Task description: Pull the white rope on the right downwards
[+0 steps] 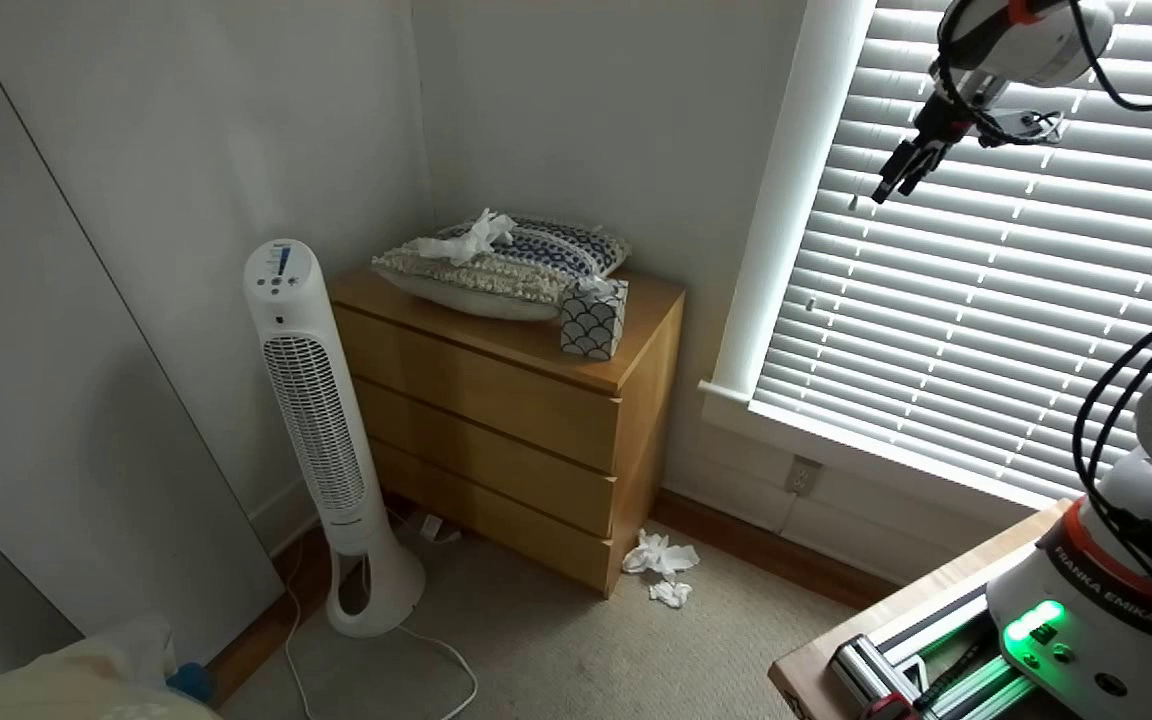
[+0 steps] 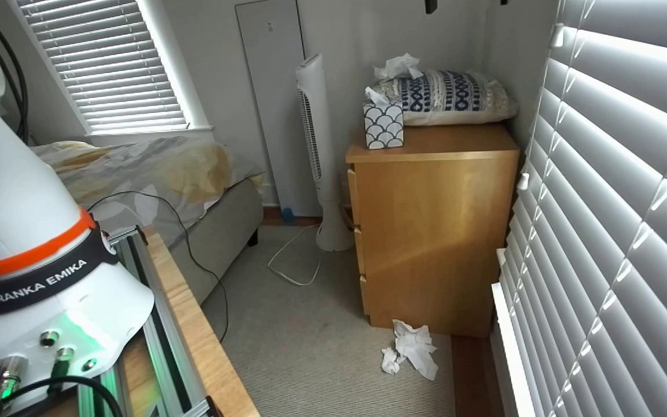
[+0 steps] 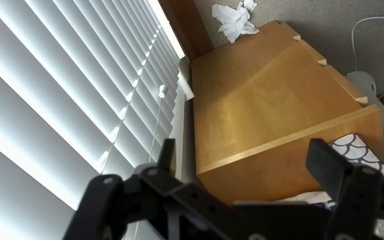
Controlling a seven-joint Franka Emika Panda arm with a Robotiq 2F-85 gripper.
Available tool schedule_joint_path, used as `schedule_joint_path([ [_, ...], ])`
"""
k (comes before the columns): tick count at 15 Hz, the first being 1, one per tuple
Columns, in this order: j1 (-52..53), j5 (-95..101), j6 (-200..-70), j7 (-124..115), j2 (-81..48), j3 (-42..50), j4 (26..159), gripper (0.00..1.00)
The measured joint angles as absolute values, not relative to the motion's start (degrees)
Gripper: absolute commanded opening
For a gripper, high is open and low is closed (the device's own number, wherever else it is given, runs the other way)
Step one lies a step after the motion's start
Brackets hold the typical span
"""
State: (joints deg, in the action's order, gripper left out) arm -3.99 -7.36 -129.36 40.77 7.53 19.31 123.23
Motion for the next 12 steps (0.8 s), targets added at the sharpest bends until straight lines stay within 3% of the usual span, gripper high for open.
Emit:
schedule_joint_path([
  [2, -4.83, -7.95, -129.87, 41.22, 5.05, 19.12, 121.64, 1.0],
  [3, -5.27, -8.29, -130.53, 41.43, 3.87, 18.94, 120.95, 0.92],
  [4, -5.72, -8.61, -131.4, 41.68, 2.74, 18.7, 120.25, 0.75],
  [6, -6.67, -9.2, -133.17, 42.2, 0.67, 18.15, 118.93, 0.62],
  [9, -8.07, -10.03, -133.9, 42.94, -1.91, 17.09, 116.81, 0.57],
  [12, -9.37, -10.22, -133.93, 43.04, -3.84, 15.93, 114.97, 0.66],
])
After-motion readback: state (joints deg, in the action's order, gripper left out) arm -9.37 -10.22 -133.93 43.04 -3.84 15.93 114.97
